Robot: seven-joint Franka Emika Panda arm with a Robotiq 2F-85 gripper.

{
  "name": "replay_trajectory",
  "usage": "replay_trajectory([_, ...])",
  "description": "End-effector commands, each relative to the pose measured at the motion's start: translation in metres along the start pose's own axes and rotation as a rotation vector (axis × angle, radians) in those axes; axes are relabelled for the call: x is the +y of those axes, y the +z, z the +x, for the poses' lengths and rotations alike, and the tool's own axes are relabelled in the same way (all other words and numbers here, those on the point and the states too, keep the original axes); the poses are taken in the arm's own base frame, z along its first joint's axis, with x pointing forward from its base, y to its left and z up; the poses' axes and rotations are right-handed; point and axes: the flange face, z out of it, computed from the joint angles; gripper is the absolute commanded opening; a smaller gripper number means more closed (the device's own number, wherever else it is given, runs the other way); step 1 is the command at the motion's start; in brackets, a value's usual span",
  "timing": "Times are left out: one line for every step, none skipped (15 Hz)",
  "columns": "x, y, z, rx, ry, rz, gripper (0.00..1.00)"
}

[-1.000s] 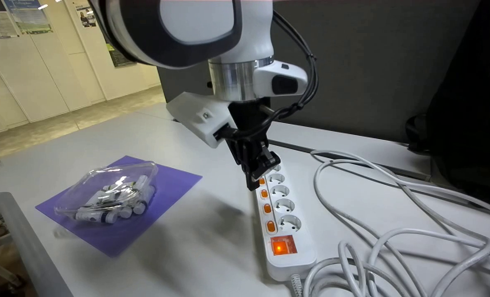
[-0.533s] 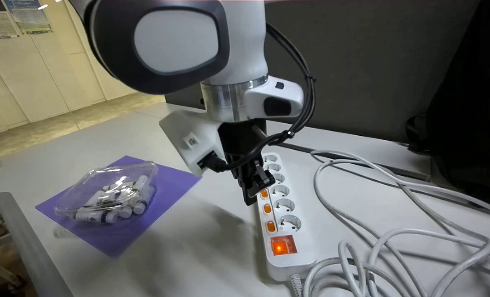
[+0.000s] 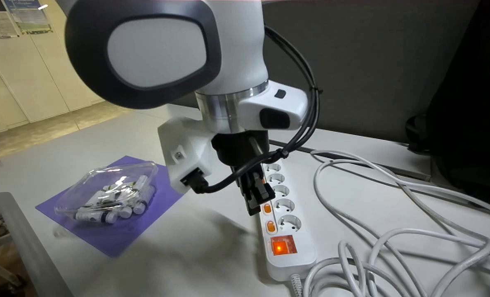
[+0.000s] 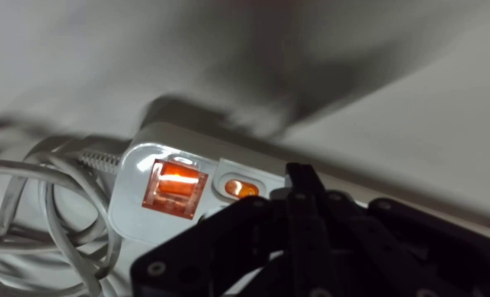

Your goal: Turn on the switch of the first slot of the adapter

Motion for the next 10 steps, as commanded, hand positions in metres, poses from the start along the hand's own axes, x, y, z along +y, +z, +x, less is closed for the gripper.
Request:
replay_trajectory([0.000, -0.003, 0.000, -0.004, 0.006, 0.005, 0.01])
replay_trajectory([0.001, -0.005, 0.000, -0.006, 0.011, 0.008, 0.01])
replay_trajectory([0.000, -0.004, 0.000, -0.012, 0.011, -0.003, 0.00])
replay_trajectory([0.002, -0.004, -0.002, -0.010, 0.017, -0.011, 0.00])
replay_trajectory([0.006, -0.005, -0.004, -0.008, 0.031, -0.016, 0.00])
replay_trajectory([0.010, -0.004, -0.005, -0.010, 0.042, -0.023, 0.00])
replay_trajectory([0.014, -0.004, -0.006, -0.014, 0.056, -0.026, 0.00])
replay_trajectory([0.019, -0.005, -0.006, -0.013, 0.071, -0.031, 0.00])
replay_trajectory([0.023, -0.005, -0.007, -0.015, 0.081, -0.032, 0.00])
replay_trajectory([0.027, -0.005, -0.006, -0.013, 0.094, -0.033, 0.00])
